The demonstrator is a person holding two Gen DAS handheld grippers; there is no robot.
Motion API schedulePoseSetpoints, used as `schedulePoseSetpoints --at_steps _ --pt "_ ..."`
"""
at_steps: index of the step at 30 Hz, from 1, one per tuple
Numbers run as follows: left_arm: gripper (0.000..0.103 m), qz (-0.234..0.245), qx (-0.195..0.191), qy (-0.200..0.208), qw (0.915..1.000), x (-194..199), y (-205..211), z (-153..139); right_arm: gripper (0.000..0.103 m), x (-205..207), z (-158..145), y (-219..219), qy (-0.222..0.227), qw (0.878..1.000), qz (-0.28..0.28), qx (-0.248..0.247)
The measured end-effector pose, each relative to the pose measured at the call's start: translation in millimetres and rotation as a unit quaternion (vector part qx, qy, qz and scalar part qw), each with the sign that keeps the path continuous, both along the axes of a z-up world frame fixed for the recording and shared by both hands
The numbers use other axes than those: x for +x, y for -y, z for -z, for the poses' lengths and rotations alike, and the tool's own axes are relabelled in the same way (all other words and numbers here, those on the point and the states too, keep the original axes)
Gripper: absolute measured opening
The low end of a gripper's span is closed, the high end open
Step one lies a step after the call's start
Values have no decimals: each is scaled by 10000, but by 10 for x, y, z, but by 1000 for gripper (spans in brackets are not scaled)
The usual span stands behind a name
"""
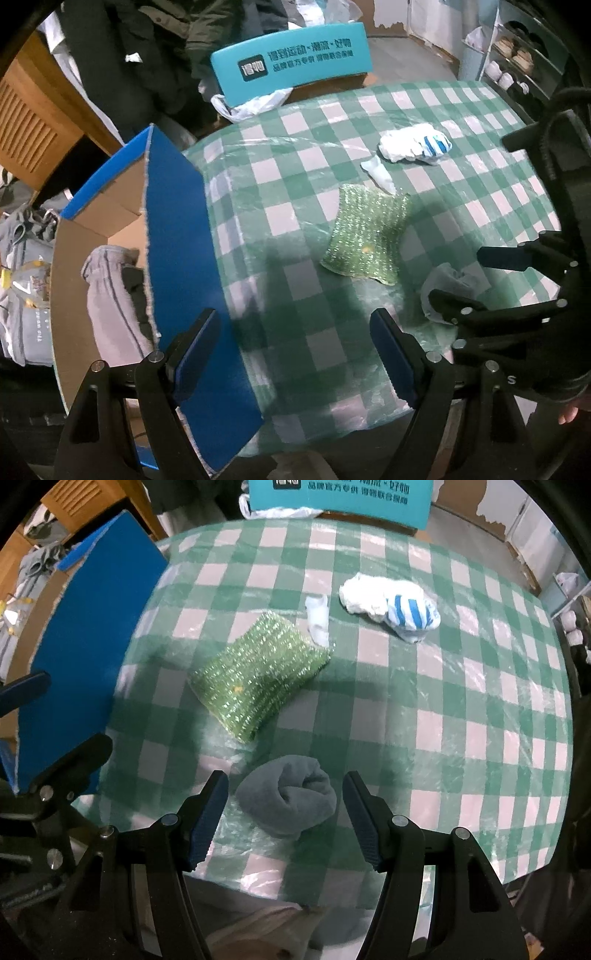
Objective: Organize soft objects
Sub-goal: 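Close the right tool on the rolled grey sock, then close the left tool on the green scrubber pad and lift it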
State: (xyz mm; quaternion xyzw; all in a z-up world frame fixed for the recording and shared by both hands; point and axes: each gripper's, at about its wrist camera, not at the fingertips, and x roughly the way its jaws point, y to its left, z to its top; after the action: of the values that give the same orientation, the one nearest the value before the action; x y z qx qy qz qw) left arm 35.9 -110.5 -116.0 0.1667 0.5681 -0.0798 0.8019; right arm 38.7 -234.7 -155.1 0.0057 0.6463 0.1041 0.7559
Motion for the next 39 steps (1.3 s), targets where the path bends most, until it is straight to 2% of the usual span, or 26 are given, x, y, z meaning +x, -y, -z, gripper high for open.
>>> schedulePoseSetpoints --at_steps 10,18,26,32,39 --pt "84 -40 56 -279 9996 102 72 258 63 12 359 77 -344 9993 58 -155" --pt "84 -78 -115 -503 9986 217 153 399 63 48 415 207 -289 9992 210 -177" --pt "84 -117 -381 -686 9968 360 267 492 32 25 456 459 -184 9991 365 65" --pt "85 -222 -567 -792 9950 485 324 577 23 90 414 692 -16 9989 477 48" --pt "85 -237 -584 -837 9945 579 410 688 22 229 306 858 187 9984 525 81"
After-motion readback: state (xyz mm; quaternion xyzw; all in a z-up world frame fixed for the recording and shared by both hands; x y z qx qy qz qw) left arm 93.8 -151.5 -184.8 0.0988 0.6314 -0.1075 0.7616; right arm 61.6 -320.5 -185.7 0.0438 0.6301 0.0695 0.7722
